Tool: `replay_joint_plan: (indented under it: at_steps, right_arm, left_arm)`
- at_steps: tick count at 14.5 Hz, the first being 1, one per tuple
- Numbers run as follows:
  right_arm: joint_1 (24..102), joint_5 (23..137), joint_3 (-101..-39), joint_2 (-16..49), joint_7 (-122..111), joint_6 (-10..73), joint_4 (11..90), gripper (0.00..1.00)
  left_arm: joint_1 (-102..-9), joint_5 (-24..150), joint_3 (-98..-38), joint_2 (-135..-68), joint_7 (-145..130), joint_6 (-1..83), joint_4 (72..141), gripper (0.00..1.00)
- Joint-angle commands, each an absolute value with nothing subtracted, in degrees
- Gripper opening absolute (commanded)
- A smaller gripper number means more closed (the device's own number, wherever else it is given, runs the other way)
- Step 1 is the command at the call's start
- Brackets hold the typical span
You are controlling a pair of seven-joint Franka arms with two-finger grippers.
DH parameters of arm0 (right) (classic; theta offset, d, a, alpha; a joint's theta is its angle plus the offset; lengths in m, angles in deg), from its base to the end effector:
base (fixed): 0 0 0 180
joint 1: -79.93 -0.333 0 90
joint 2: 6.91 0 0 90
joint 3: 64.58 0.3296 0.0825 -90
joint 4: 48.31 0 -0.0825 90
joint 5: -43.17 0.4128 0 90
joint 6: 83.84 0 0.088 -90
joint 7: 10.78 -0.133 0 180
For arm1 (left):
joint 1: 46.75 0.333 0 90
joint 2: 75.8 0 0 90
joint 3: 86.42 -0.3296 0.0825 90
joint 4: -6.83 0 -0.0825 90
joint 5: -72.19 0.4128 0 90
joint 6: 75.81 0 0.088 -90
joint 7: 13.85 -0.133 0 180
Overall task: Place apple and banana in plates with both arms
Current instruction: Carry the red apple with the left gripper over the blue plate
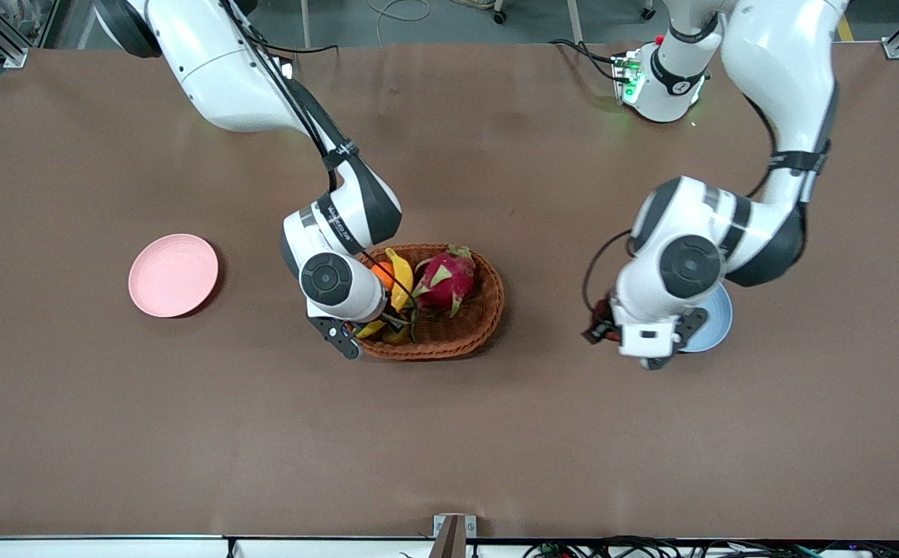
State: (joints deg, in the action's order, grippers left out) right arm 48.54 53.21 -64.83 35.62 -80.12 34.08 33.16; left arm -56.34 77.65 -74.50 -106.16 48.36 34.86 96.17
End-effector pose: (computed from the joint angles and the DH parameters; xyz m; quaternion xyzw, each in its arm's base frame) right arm 0.6314 0.3976 0.2170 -0.9256 0.3676 0.0903 0.0064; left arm 0.6637 -0.2342 0.3039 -0.9385 -0.3374 0.0607 0.0411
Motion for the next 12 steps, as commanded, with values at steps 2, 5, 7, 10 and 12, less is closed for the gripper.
replay_joint_plan:
  at_steps: [2,5,7,10,12]
  right_arm:
    - [48.1,54.1,-65.1,36.6,-80.6,34.2,32.2,0.61]
    - [48.1,54.0,-65.1,36.6,-80.0,34.2,32.1,0.46]
    - [48.1,54.0,-65.1,36.5,-80.0,34.1,31.9,0.29]
    - [48.2,53.6,-65.2,35.8,-79.6,33.6,31.2,0.21]
    - [48.2,53.8,-65.1,35.0,-79.3,33.4,30.8,0.21]
  left_arm:
    - [-48.4,78.5,-73.6,-104.2,35.0,35.4,104.5,0.36]
    - [-44.7,78.4,-73.5,-105.5,28.5,35.4,107.0,0.42]
    - [-43.2,78.3,-73.5,-105.9,25.4,35.4,108.9,0.48]
    - [-41.3,78.3,-73.5,-107.7,21.9,35.4,109.7,0.55]
    - [-40.8,78.1,-73.5,-108.8,20.4,36.1,109.3,0.66]
